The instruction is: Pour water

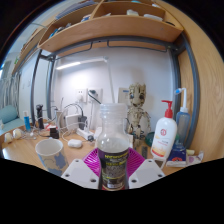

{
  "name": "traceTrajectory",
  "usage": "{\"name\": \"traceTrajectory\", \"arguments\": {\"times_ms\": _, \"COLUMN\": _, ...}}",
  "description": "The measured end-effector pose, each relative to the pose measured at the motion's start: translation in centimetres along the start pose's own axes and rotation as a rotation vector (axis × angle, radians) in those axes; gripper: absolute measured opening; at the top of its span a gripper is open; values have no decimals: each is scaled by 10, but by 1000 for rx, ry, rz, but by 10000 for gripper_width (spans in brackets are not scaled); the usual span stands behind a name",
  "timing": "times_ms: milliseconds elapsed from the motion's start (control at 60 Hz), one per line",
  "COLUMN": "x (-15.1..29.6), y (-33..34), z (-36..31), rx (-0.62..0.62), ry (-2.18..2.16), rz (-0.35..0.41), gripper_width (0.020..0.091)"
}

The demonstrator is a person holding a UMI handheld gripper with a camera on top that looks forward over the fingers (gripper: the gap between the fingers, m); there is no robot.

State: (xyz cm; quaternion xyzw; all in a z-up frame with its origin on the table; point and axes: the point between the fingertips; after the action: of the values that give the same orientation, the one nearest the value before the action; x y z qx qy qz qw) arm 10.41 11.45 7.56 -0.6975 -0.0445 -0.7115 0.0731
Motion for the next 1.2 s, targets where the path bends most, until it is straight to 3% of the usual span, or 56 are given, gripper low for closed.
{"name": "traceTrajectory", "arguments": {"times_ms": 100, "x": -1, "y": -1, "z": 3, "rx": -6, "ry": -26, "rz": -2, "gripper_width": 313}}
{"name": "traceTrajectory", "arguments": {"times_ms": 267, "x": -3, "y": -1, "z": 3, "rx": -9, "ry": -35, "rz": -12, "gripper_width": 436}}
{"name": "traceTrajectory", "arguments": {"times_ms": 367, "x": -13, "y": 4, "z": 9, "rx": -36, "ry": 3, "rz": -54, "gripper_width": 715}}
{"name": "traceTrajectory", "arguments": {"times_ms": 417, "x": -9, "y": 9, "z": 7, "rx": -40, "ry": 13, "rz": -48, "gripper_width": 786}}
{"name": "traceTrajectory", "arguments": {"times_ms": 583, "x": -3, "y": 45, "z": 6, "rx": -79, "ry": 1, "rz": -60, "gripper_width": 831}}
{"name": "traceTrajectory", "arguments": {"times_ms": 883, "x": 41, "y": 154, "z": -3, "rx": -201, "ry": -62, "rz": -74, "gripper_width": 827}}
{"name": "traceTrajectory", "arguments": {"times_ms": 1200, "x": 86, "y": 207, "z": -6, "rx": -255, "ry": -37, "rz": -27, "gripper_width": 831}}
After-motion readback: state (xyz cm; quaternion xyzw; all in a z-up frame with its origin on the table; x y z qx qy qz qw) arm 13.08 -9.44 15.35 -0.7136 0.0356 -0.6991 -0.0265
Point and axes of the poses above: the point between the fingertips, and its own axes, seen from behind it with the camera up: z to the right, x up, y backward, against the way the camera looks, and after that the axes turned 12 degrees about z, right-handed
